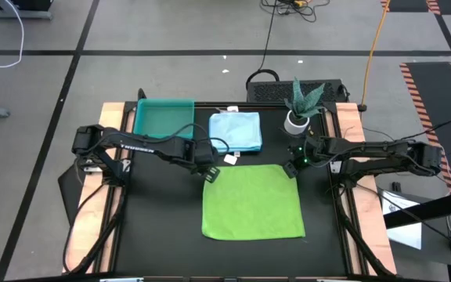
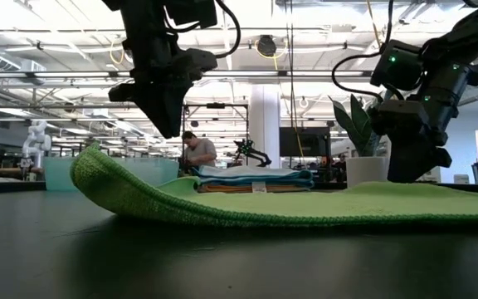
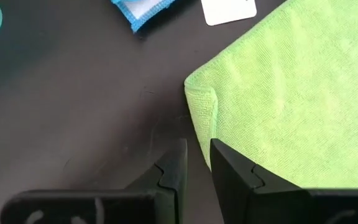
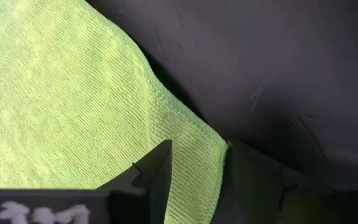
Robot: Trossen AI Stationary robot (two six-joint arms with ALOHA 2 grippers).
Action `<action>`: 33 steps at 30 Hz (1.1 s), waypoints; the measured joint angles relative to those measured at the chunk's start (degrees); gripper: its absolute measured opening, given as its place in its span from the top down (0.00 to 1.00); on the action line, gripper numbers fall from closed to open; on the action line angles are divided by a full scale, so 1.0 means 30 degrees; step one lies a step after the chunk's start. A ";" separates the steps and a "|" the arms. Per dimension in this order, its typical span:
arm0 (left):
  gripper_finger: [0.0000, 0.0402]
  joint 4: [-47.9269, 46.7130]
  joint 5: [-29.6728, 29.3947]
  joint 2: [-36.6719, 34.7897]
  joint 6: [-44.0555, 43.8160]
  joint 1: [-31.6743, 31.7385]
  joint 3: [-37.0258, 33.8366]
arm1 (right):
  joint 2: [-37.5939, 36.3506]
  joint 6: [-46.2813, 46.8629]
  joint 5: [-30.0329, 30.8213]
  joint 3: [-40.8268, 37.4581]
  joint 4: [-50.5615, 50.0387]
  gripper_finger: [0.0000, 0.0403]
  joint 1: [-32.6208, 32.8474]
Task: Fold microfiber towels
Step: Fold the green microfiber towel
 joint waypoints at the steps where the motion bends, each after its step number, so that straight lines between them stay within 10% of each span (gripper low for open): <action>1: 0.82 0.0091 -0.0024 0.0090 0.0046 0.0000 0.0007 | 0.0000 -0.0028 0.0000 0.0000 -0.0104 0.64 0.0000; 18: 0.56 0.1915 0.0374 0.2141 0.1798 -0.0066 0.0004 | -0.0022 -0.0080 0.0029 0.0007 -0.0166 0.64 0.0000; 33: 0.54 0.3117 0.1024 0.3034 0.2232 0.0210 0.0015 | -0.0022 0.0037 0.0000 0.0022 -0.0085 0.64 0.0000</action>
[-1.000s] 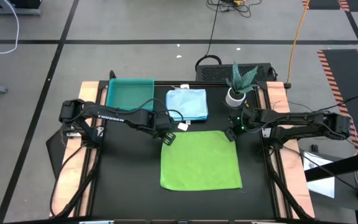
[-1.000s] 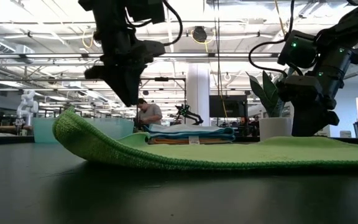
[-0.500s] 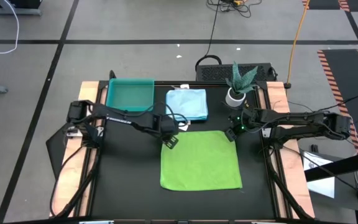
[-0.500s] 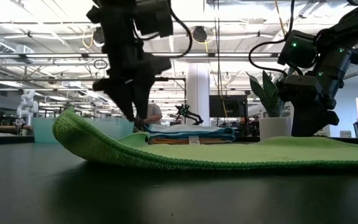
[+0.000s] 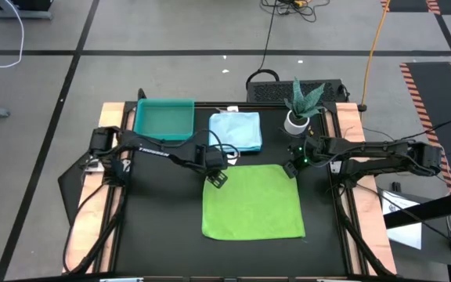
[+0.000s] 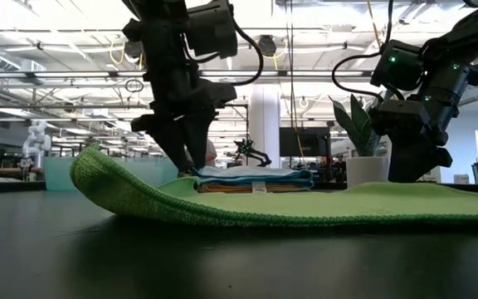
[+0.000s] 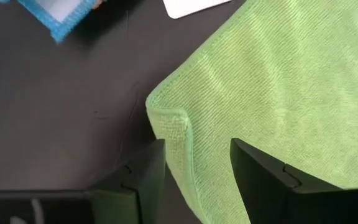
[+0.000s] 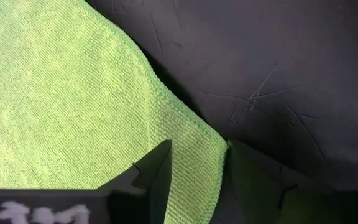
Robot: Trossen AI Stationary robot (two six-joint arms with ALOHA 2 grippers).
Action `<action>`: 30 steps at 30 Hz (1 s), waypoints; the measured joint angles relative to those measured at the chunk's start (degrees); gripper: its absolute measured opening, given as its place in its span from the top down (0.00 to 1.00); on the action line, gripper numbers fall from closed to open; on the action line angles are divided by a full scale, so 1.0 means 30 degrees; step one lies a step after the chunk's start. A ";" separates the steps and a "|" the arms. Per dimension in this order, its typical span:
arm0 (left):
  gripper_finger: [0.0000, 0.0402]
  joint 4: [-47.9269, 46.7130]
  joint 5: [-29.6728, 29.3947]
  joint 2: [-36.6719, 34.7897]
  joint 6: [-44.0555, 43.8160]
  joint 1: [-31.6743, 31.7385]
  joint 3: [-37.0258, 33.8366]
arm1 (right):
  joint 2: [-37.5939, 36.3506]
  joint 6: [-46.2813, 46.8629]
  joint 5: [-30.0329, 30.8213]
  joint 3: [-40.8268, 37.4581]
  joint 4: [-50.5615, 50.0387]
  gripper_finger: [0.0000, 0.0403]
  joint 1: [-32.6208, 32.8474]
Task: Fold microfiber towels
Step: Fold the green microfiber towel
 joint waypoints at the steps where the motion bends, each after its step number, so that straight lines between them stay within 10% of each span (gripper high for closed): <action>1: 0.54 0.0063 0.0043 0.0108 0.0000 0.0007 0.0000 | 0.0000 -0.0005 0.0000 0.0000 -0.0002 0.64 0.0000; 16: 0.56 -0.0042 0.0188 0.1113 -0.0346 0.0364 -0.0007 | 0.0000 -0.0103 -0.0460 0.0007 -0.0096 0.65 -0.0007; 30: 0.97 0.0012 0.0153 0.0980 0.0219 0.0628 0.0000 | 0.0000 -0.0984 -0.0342 0.0007 -0.0124 0.98 -0.0007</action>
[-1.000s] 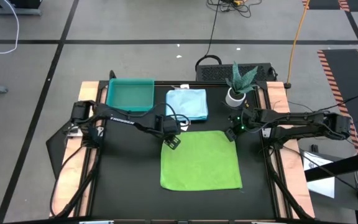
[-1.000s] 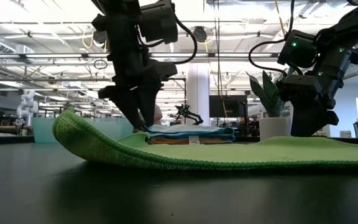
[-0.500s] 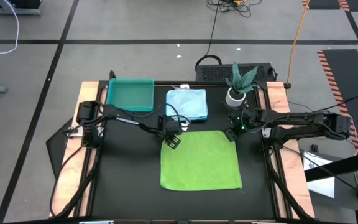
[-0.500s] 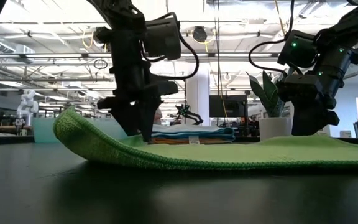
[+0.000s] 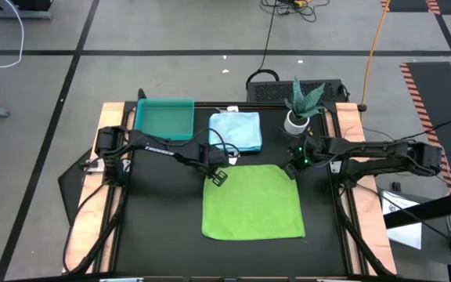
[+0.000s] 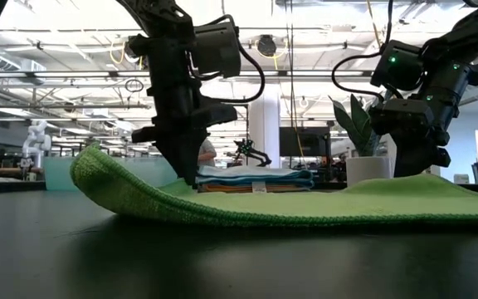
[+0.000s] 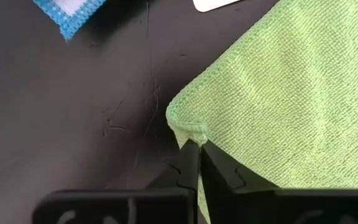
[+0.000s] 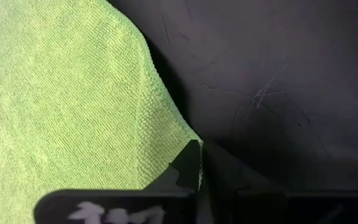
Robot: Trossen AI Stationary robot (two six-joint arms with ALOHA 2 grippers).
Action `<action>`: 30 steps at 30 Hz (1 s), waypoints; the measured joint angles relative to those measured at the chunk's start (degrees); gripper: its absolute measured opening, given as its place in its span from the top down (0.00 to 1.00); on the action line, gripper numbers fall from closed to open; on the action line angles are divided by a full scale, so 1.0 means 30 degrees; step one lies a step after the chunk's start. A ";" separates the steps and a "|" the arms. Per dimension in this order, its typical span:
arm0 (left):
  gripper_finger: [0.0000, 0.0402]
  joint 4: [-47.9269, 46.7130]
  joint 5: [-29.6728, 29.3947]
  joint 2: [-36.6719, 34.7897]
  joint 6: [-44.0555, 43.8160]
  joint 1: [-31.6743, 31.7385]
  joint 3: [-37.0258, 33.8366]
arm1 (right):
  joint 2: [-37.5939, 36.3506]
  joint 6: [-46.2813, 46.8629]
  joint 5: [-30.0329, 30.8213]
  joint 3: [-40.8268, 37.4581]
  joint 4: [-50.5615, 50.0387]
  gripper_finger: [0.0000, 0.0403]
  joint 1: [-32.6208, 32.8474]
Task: Fold microfiber towels
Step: Fold the green microfiber towel
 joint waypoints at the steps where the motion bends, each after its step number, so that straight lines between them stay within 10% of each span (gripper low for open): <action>1: 0.97 -0.0034 -0.0018 0.0000 0.0007 0.0007 0.0000 | 0.0000 0.0000 0.0007 0.0000 0.0000 0.97 0.0000; 30: 1.00 -0.1675 -0.1737 -0.1994 0.0432 -0.0165 0.0007 | -0.0314 -0.1836 0.2549 0.0007 -0.0494 1.00 -0.0109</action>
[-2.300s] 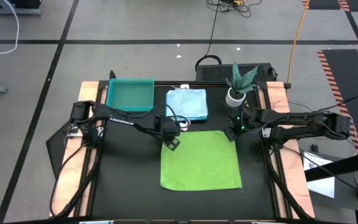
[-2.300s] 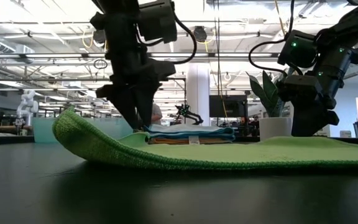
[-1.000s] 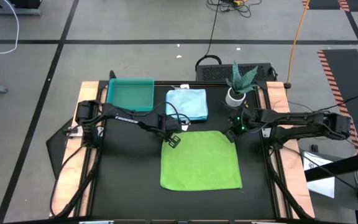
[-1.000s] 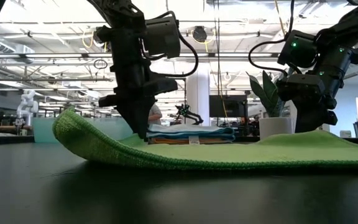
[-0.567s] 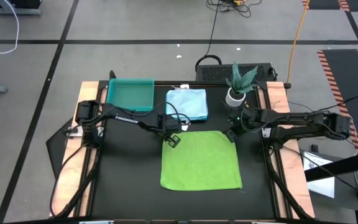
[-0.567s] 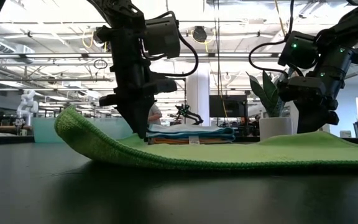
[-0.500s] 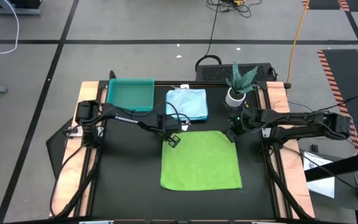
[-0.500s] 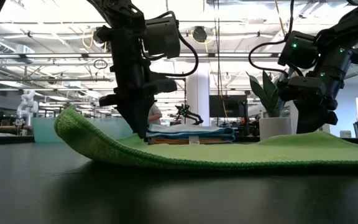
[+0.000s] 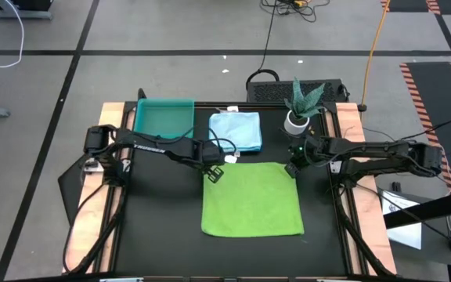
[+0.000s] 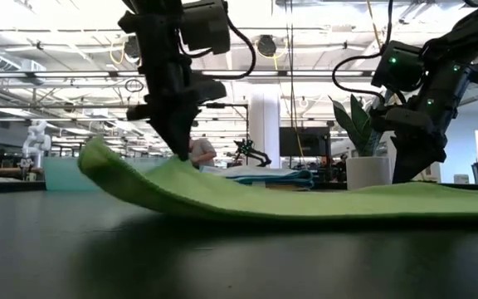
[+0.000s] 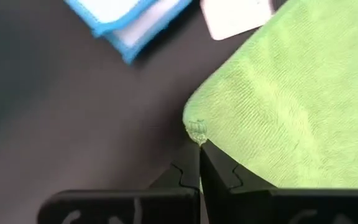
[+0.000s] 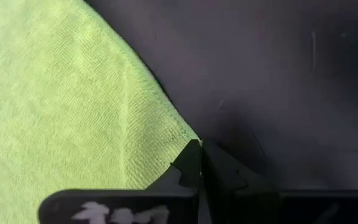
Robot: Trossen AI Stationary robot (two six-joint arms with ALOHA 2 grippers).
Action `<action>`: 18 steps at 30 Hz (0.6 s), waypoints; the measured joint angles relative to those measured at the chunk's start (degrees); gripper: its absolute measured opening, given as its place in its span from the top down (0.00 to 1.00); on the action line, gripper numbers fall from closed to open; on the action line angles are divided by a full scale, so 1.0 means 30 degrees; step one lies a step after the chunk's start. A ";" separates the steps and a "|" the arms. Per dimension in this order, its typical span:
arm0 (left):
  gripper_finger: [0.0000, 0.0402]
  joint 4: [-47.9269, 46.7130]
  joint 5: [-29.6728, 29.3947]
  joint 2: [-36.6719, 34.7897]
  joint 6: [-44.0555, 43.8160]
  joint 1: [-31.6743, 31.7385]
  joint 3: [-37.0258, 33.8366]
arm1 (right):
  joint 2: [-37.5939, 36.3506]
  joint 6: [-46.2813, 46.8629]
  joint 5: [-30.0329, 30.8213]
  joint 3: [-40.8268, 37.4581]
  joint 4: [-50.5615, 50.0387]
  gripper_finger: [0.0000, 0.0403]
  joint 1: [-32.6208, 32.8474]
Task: Fold microfiber towels
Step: Fold the green microfiber towel
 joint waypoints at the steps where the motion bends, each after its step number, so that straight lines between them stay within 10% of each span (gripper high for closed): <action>1: 1.00 -0.0187 -0.0099 -0.0031 0.0118 0.0051 0.0000 | -0.0141 -0.0041 0.0007 0.0000 0.0004 1.00 0.0000; 18: 1.00 0.0022 0.0482 0.0049 0.0530 -0.0251 -0.0007 | -0.2986 0.0935 -0.0658 0.1666 -0.1135 1.00 0.2067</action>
